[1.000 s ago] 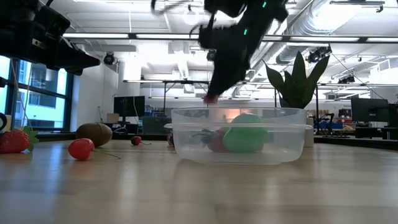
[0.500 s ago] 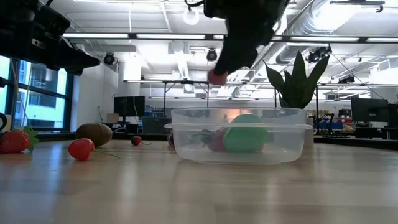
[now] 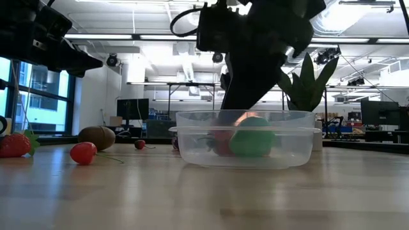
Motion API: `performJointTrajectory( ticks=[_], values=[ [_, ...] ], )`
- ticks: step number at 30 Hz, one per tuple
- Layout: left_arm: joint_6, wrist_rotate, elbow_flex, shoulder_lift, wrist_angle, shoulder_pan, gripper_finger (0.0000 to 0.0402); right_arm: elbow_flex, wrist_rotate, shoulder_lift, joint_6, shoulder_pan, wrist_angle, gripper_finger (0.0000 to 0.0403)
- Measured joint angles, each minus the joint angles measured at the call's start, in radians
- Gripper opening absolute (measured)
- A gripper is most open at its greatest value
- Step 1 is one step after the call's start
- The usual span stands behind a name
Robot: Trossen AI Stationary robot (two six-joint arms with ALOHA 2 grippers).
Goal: Pick and placing Produce into tupperware
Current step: Put the pink peach into the transparent container
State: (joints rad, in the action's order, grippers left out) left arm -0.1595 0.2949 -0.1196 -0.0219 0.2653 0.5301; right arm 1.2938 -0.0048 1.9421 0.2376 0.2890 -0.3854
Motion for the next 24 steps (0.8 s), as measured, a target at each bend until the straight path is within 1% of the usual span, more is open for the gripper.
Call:
performJointTrajectory(
  ticks=[10,18,24],
  values=[
    [0.0,0.0,0.0,0.0,0.0,0.0,0.0001,0.0,-0.004,0.004,-0.018,0.007,0.01,0.0085],
    [0.0,0.0,0.0,0.0,0.0,0.0,0.0001,0.0,-0.005,0.004,-0.005,0.043,0.019,0.0085],
    [0.0,0.0,0.0,0.0,0.0,0.0,0.0001,0.0,-0.005,0.004,0.034,0.084,0.041,0.0085]
  ],
)
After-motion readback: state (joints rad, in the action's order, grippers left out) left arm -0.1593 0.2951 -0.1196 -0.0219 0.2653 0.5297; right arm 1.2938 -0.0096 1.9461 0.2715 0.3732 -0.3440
